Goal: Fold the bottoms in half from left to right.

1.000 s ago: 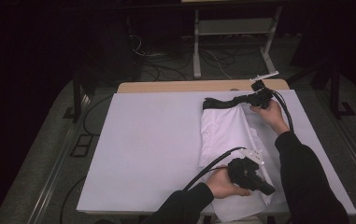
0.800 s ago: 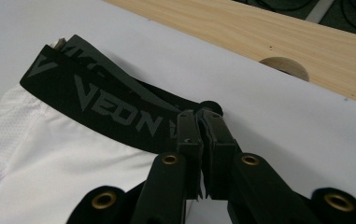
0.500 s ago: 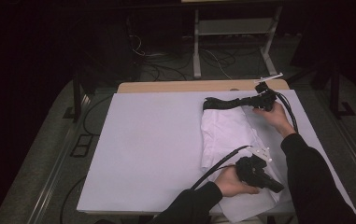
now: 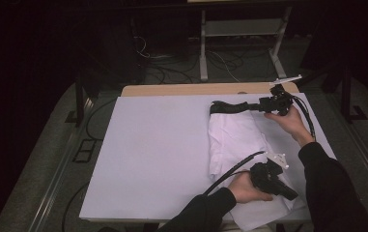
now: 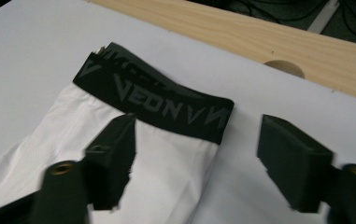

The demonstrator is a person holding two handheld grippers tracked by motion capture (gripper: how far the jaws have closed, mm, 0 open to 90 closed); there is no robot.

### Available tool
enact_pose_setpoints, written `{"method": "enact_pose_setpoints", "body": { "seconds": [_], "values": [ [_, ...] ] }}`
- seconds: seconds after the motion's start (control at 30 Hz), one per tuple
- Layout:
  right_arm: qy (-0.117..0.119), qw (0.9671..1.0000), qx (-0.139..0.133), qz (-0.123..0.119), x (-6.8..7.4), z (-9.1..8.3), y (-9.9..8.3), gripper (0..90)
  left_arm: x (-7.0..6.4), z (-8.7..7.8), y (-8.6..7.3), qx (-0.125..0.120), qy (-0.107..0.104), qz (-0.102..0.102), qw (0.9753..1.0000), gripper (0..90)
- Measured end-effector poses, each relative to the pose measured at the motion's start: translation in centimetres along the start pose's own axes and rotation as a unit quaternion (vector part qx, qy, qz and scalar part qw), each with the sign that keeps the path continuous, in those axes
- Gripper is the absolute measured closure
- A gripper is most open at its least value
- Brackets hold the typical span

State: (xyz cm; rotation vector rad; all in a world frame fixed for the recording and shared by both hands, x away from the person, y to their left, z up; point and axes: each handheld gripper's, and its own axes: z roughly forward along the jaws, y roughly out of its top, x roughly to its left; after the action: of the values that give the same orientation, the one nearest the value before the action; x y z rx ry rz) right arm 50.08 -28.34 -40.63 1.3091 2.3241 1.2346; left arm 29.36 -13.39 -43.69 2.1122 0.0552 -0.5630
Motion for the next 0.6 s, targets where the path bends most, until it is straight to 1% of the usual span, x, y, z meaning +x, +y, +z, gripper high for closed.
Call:
{"method": "enact_pose_setpoints", "body": {
  "seconds": [0.13, 0.33, 0.4, 0.53, 0.6],
  "values": [
    [-0.004, 1.0, 0.001, -0.006, 0.3, -0.8, -0.2, 18.1, 0.3, 0.4, 0.1, 0.003, 0.002, -0.001, 1.0, 89.0],
    [-0.004, 1.0, -0.003, -0.001, 0.1, -1.6, -0.5, 13.5, 0.7, 1.2, 0.2, 0.009, 0.002, -0.006, 0.9999, 89.0],
    [-0.002, 1.0, -0.003, 0.0, 0.1, -1.7, -0.6, 13.5, 0.8, 1.4, 0.3, 0.013, 0.004, -0.004, 0.9999, 89.0],
    [0.002, 1.0, 0.001, -0.001, 0.1, -1.8, -0.9, 12.8, 1.1, 1.8, 0.4, 0.017, 0.006, -0.007, 0.9998, 89.0],
    [0.006, 1.0, -0.003, -0.001, 0.2, -2.0, -0.9, 11.1, 1.1, 2.1, 0.4, 0.019, 0.01, -0.003, 0.9998, 89.0]
  ]
}}
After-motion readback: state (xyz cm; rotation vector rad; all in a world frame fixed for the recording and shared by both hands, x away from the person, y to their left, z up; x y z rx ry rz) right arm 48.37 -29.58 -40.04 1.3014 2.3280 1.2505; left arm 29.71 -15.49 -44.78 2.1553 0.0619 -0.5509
